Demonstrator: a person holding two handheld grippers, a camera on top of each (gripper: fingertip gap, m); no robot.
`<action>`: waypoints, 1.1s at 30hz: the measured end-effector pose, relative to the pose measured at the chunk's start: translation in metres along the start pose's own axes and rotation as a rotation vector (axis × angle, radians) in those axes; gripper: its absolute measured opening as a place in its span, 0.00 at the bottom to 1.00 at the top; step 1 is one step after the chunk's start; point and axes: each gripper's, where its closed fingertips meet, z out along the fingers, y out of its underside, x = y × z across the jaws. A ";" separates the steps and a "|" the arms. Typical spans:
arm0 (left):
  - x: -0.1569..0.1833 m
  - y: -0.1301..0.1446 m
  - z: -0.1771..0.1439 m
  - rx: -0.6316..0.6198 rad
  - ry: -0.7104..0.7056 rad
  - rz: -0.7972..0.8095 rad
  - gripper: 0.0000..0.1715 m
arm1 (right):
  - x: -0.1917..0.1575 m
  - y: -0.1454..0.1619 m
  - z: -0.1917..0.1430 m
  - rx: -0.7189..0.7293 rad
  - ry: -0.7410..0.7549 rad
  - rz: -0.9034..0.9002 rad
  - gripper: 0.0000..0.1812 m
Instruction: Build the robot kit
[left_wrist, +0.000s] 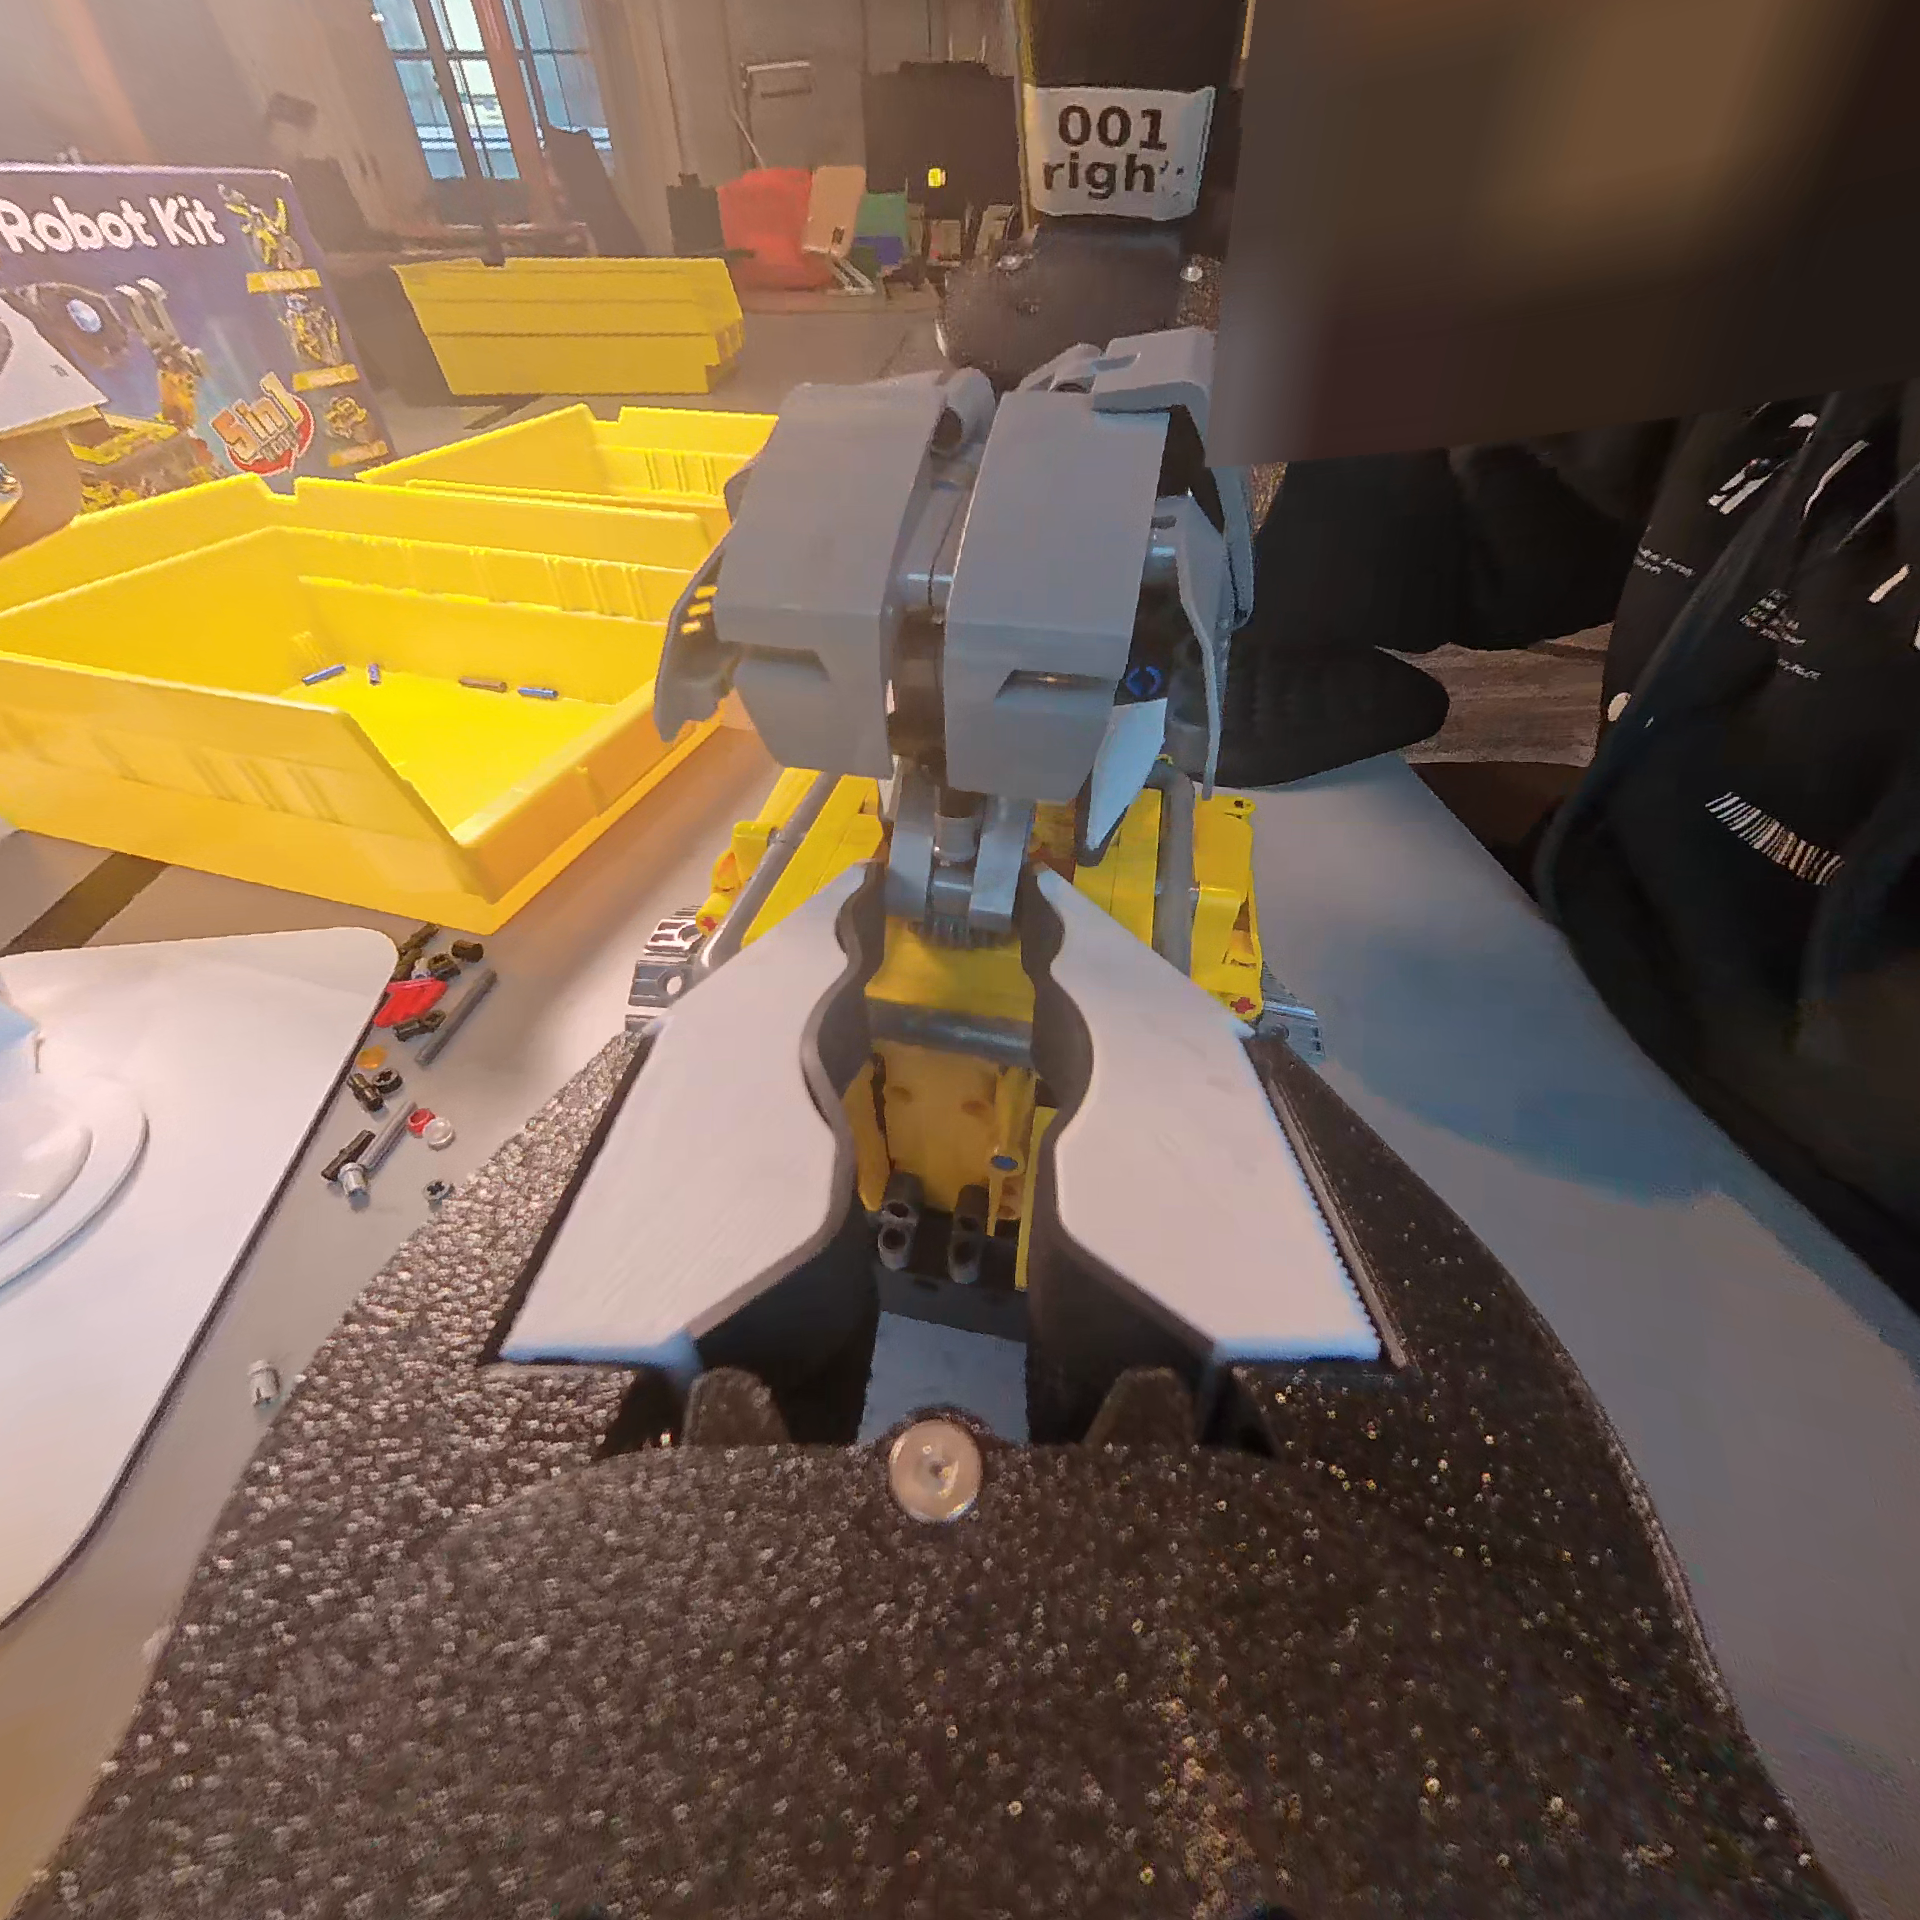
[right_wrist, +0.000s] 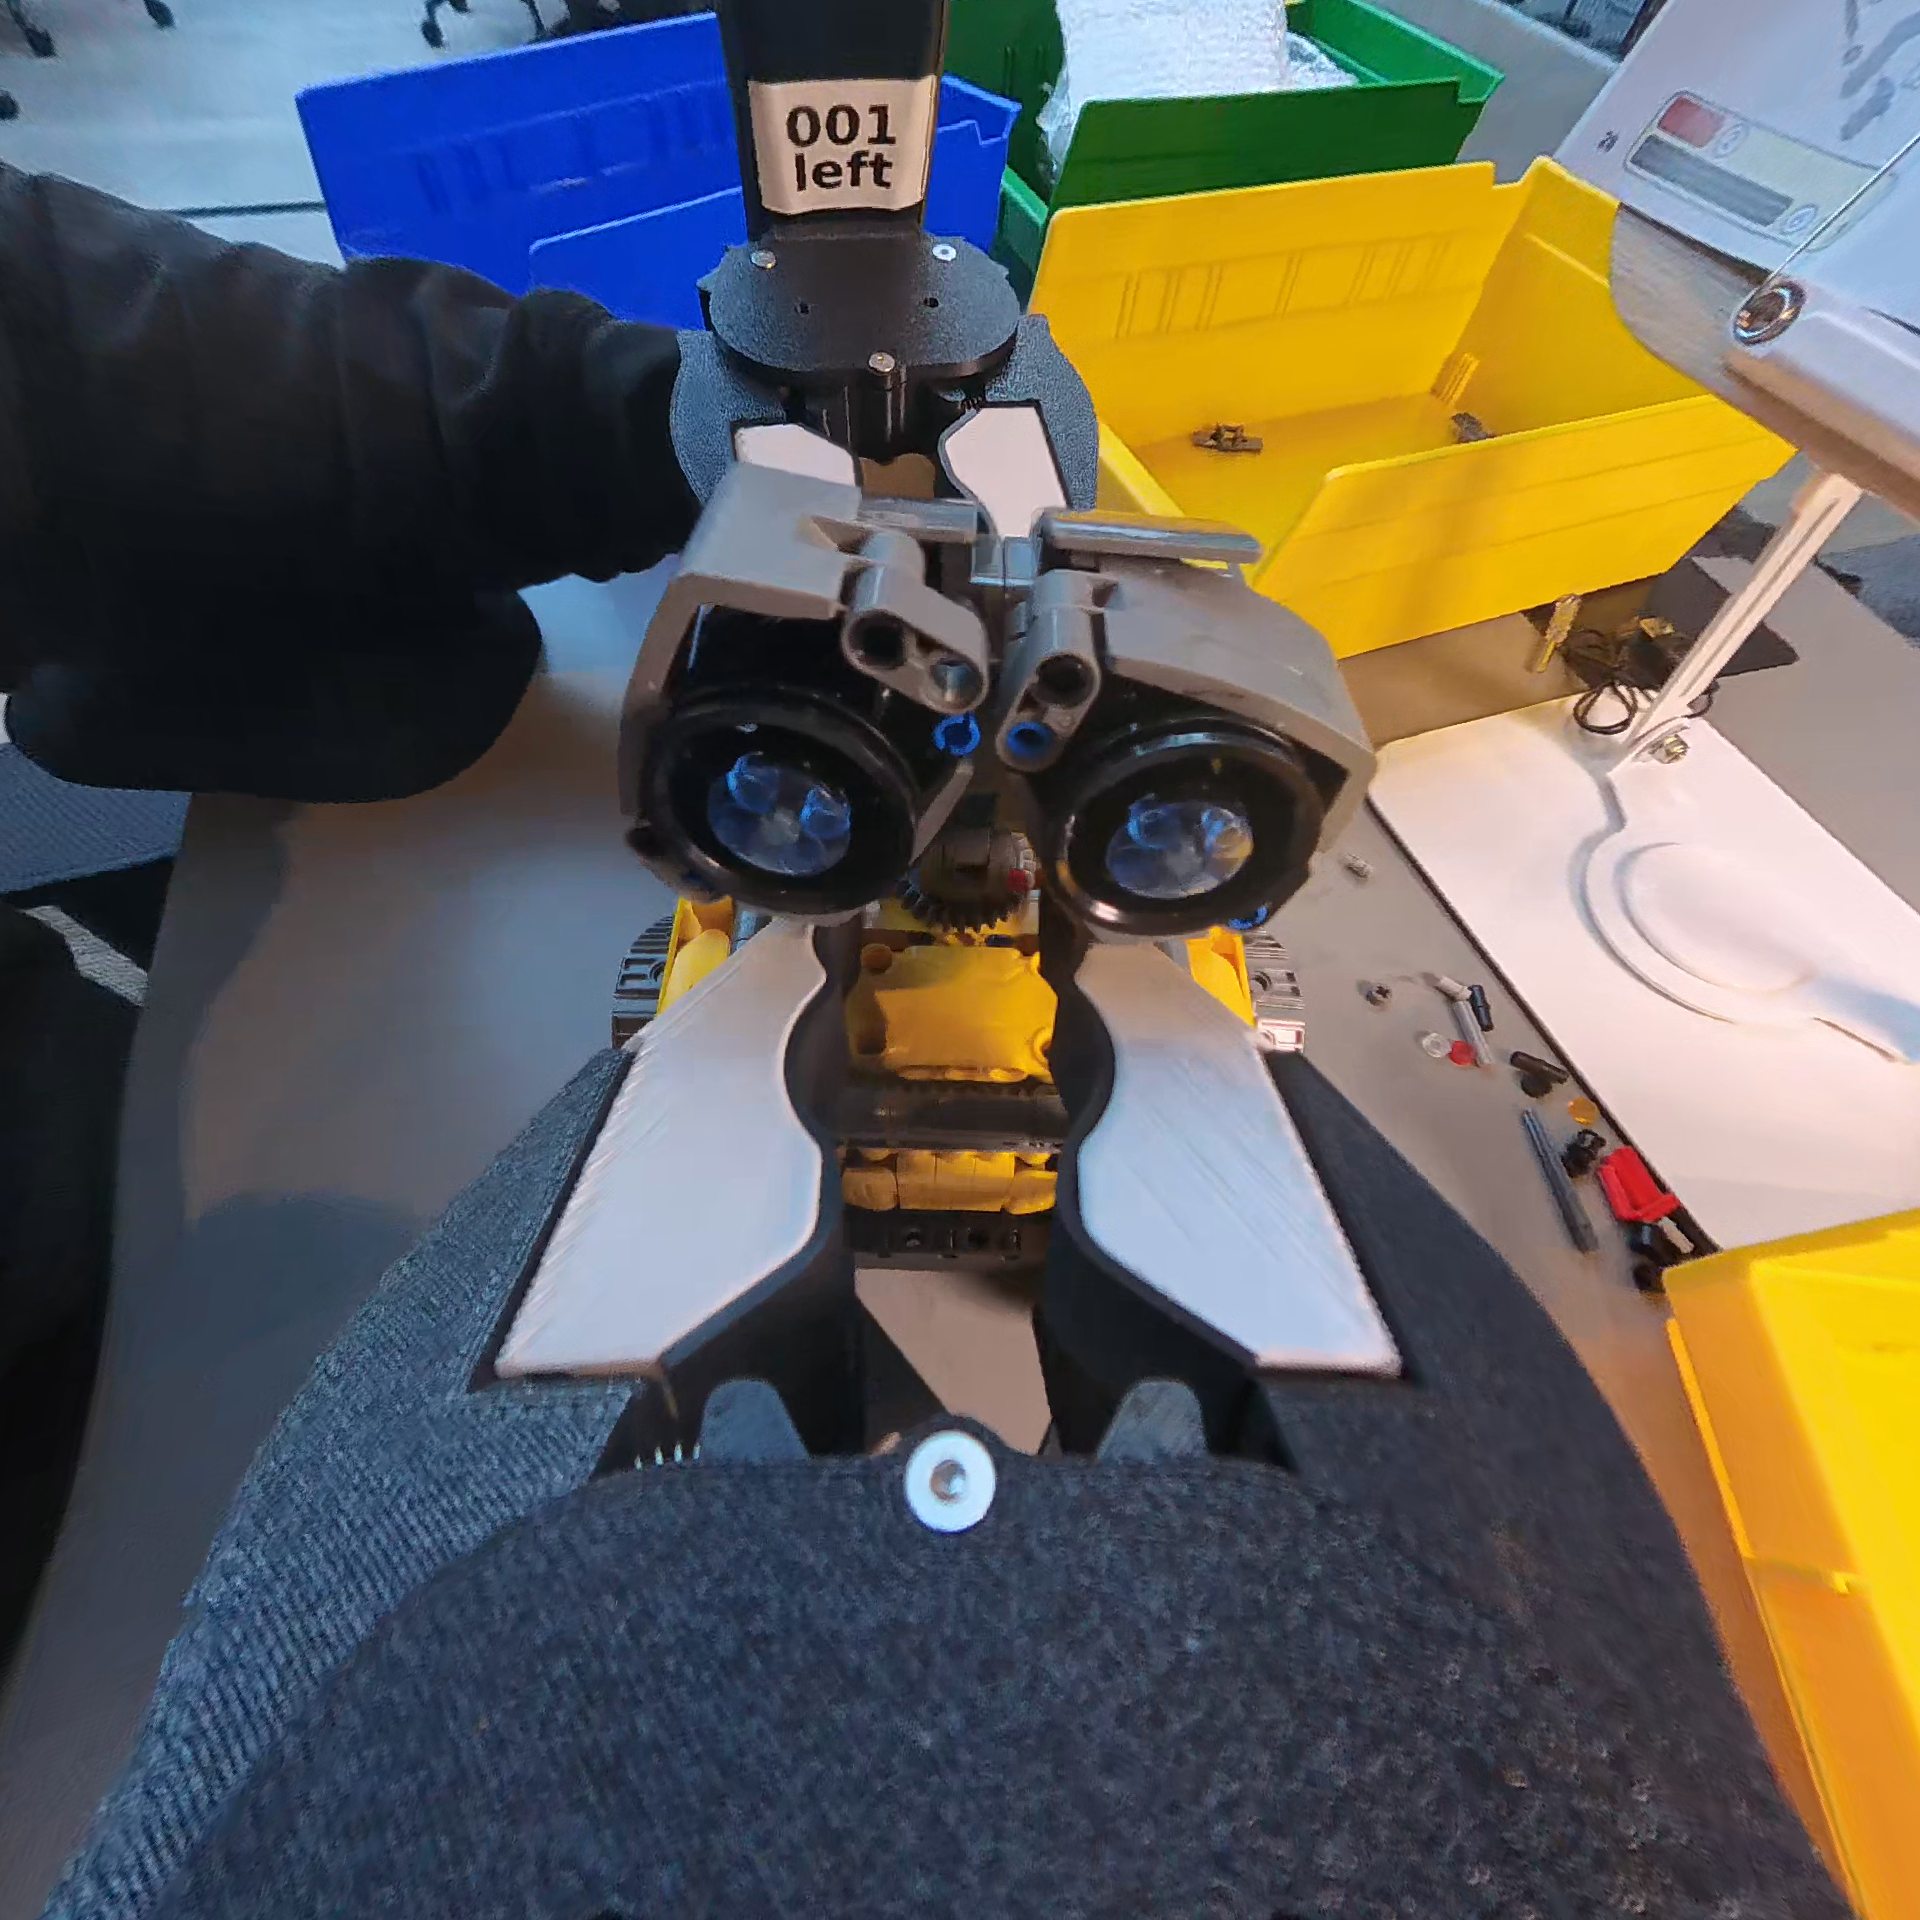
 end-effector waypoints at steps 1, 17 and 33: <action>0.000 0.000 0.000 0.005 0.000 0.006 0.15 | 0.001 0.000 0.001 -0.007 -0.004 0.012 0.19; 0.002 -0.001 -0.001 0.055 0.013 0.027 0.14 | 0.002 -0.001 0.004 0.024 0.013 -0.005 0.09; 0.012 -0.001 -0.003 0.084 -0.011 0.017 0.14 | -0.011 -0.002 0.003 0.052 -0.037 -0.015 0.08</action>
